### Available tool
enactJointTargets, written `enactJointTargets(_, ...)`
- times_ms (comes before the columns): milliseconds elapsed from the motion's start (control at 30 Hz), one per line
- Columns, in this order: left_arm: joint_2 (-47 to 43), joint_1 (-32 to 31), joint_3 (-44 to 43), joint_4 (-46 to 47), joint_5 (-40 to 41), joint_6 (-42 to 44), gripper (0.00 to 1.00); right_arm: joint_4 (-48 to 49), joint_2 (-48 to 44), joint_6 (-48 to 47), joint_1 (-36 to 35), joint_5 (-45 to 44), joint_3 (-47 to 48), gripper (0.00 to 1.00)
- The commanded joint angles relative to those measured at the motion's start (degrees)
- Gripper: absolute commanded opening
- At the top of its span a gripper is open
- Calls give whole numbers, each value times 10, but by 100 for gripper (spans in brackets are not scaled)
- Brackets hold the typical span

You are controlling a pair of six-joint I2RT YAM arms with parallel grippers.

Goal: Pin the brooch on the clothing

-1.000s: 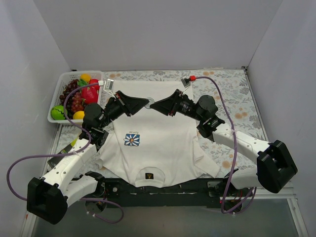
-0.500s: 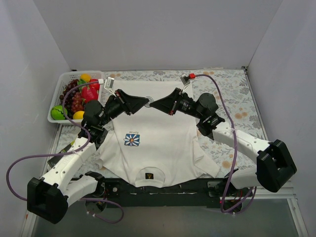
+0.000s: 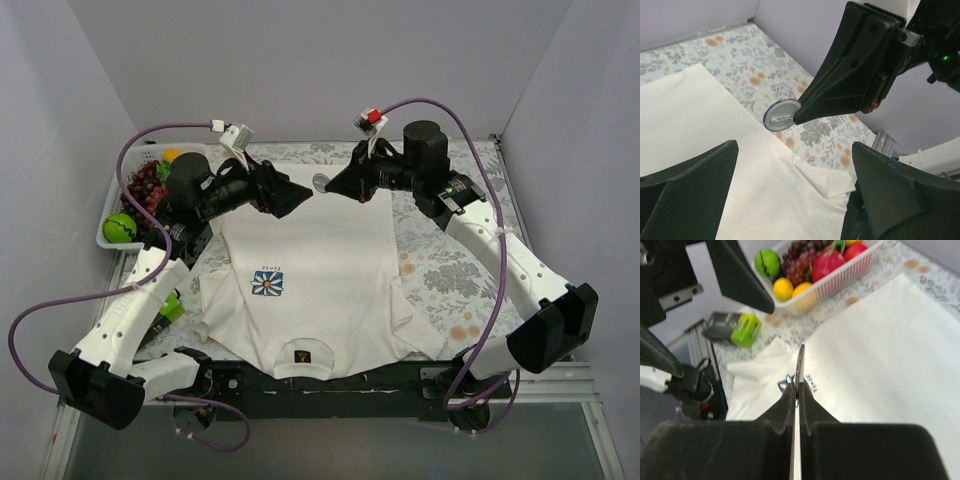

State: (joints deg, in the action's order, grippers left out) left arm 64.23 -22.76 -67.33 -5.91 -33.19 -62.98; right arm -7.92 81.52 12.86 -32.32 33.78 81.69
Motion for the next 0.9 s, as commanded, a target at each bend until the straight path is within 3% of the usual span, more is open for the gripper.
enactJointTargets(0, 38, 1, -57, -121, -64, 123, 98, -229, 22, -172, -1, 73, 44, 1)
enactJointTargets(167, 102, -2, -115, -212, -127, 194, 98, -284, 17, -238, -2, 133, 37, 1)
enactJointTargets(233, 114, -7, -121, -219, -158, 200, 93, -303, 20, -252, -6, 142, 37, 1)
enactJointTargets(267, 120, -11, -121, -221, -165, 207, 85, -308, 21, -258, -6, 143, 38, 1)
enactJointTargets(367, 143, -20, -134, -245, -183, 224, 74, -321, 25, -260, -8, 146, 43, 1)
enactJointTargets(667, 174, -73, -131, -261, -194, 237, 72, -319, 29, -250, -8, 138, 40, 1)
enactJointTargets(700, 178, -77, -130, -260, -194, 236, 68, -311, 24, -246, -9, 133, 37, 1)
enactJointTargets(767, 184, -79, -127, -261, -192, 234, 51, -308, 21, -242, -9, 127, 35, 1)
enactJointTargets(867, 187, -80, -125, -260, -196, 226, 41, -298, 14, -234, -9, 118, 32, 1)
